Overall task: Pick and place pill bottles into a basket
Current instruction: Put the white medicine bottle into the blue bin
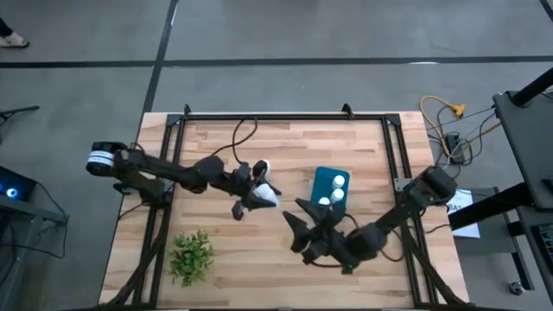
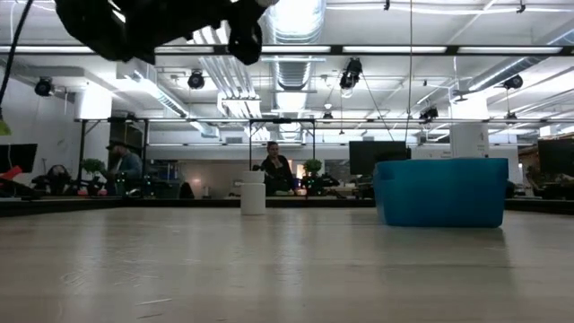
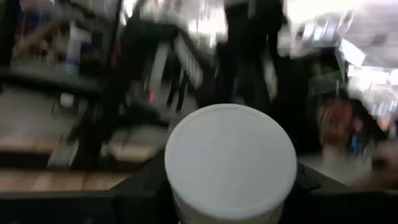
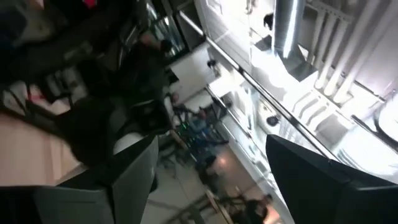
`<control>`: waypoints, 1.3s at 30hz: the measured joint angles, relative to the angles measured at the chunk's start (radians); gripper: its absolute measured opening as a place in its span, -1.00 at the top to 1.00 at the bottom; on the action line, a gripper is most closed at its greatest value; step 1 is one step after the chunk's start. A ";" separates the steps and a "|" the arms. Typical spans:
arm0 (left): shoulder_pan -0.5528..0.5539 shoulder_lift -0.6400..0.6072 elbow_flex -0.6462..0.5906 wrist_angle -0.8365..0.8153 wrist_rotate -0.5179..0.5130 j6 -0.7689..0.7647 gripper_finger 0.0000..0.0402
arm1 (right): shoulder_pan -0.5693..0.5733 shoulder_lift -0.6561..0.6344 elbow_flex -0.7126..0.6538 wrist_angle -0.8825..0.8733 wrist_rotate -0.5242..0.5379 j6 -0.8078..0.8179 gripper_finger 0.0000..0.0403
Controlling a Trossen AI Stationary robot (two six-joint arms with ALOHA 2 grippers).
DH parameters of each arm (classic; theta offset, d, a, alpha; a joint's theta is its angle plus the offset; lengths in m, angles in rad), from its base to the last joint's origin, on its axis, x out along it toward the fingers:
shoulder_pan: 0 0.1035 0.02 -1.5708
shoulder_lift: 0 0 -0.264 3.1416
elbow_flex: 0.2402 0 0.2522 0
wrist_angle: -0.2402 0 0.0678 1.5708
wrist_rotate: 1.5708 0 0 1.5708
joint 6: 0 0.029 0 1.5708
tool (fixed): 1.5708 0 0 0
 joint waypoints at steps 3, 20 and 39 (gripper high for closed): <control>0.000 -0.083 0.032 -0.227 0.009 0.080 0.25 | 0.017 -0.045 -0.017 -0.105 0.015 0.050 -0.42; -0.004 -0.207 0.284 -1.267 0.019 0.285 0.25 | -0.027 -0.353 -0.018 -1.293 -0.422 0.886 -0.34; -0.105 0.163 0.735 -1.734 0.015 0.506 0.25 | -0.100 -0.344 -0.006 -1.466 -0.708 0.947 -0.34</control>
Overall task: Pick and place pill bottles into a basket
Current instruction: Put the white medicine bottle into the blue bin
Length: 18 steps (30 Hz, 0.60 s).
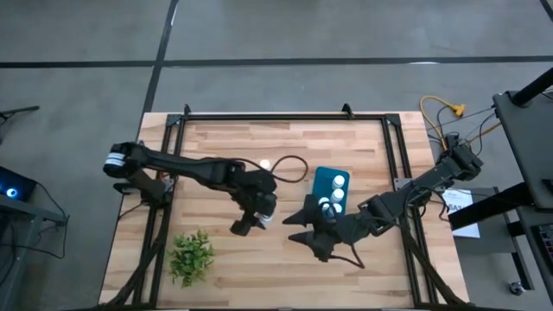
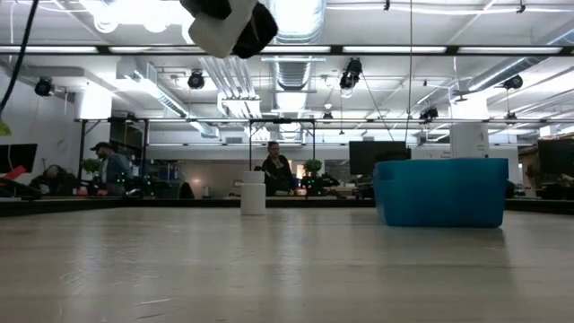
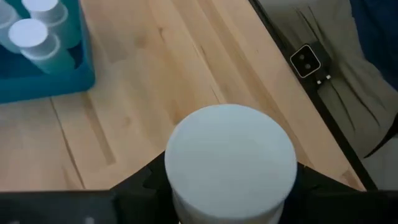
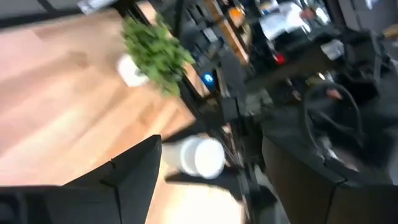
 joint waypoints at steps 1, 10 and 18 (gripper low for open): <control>-0.003 0.015 0.018 -0.012 0.000 0.001 0.25 | 0.000 0.002 0.000 0.001 -0.026 0.000 -0.34; -0.029 0.079 0.110 -0.045 -0.008 0.043 0.25 | -0.004 0.005 -0.005 -0.014 -0.062 0.015 -0.32; -0.036 0.073 0.134 -0.039 -0.024 0.042 0.25 | -0.015 0.006 -0.042 0.014 -0.061 0.006 -0.29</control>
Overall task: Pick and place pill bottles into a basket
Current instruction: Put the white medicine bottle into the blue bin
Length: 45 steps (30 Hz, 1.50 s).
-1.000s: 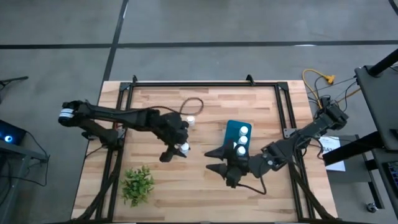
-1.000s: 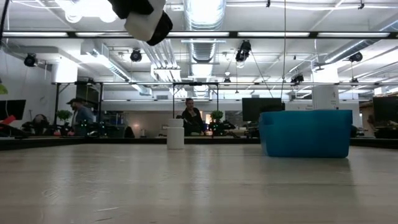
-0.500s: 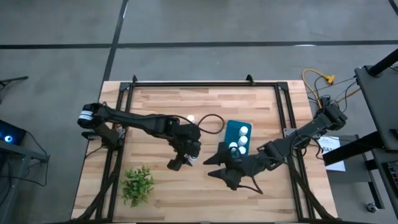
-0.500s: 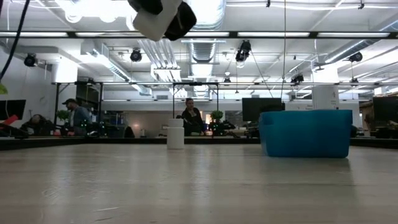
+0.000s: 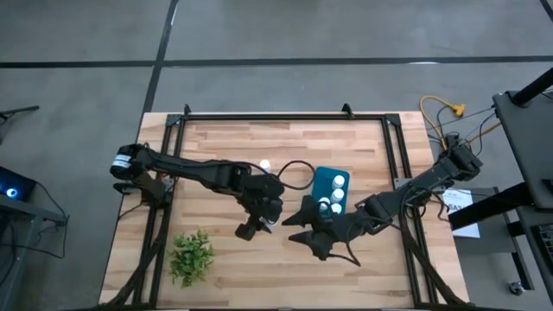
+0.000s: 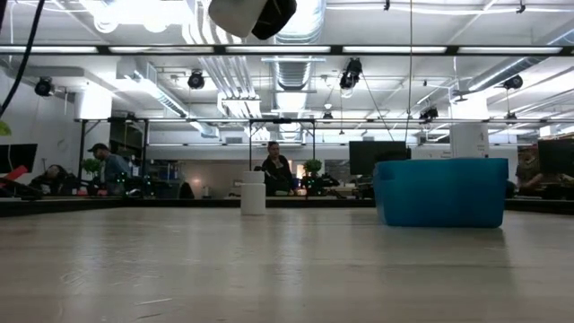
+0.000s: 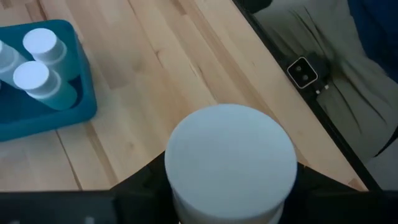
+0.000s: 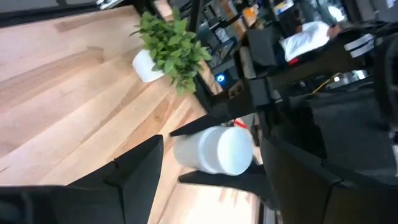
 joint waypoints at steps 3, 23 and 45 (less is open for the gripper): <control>-0.005 0.012 0.011 0.003 -0.001 0.000 0.25 | -0.005 0.000 -0.015 0.032 -0.003 -0.018 -0.29; -0.030 0.057 0.027 -0.009 -0.012 -0.026 0.25 | -0.038 0.154 -0.026 0.250 0.066 -0.154 -0.26; -0.057 0.057 0.026 -0.055 0.065 -0.053 0.25 | -0.050 0.174 -0.011 0.230 -0.010 -0.108 -0.27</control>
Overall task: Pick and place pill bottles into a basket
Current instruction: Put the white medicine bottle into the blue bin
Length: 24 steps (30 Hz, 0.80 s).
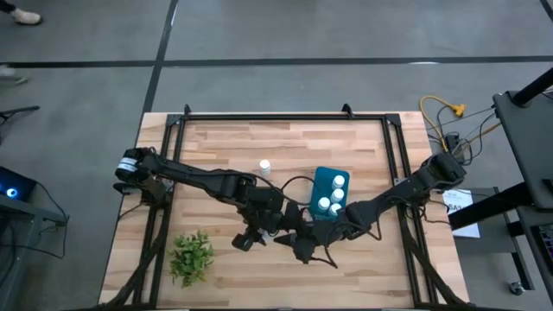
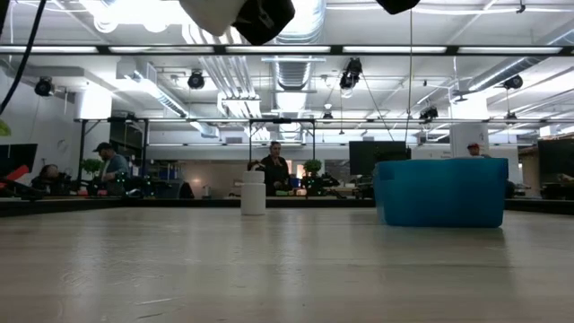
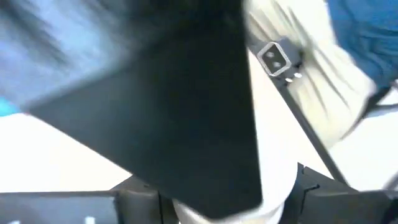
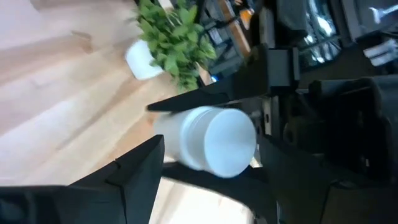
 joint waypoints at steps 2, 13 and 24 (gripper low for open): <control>-0.002 0.000 0.000 -0.012 0.015 0.000 0.25 | -0.001 -0.001 0.000 -0.003 -0.020 0.005 -0.27; -0.008 0.000 -0.003 -0.012 0.016 0.010 0.25 | -0.001 -0.003 0.000 -0.003 -0.034 0.007 -0.27; -0.016 0.000 -0.003 -0.007 -0.007 0.058 0.25 | 0.024 -0.004 -0.008 -0.019 0.054 0.073 -0.22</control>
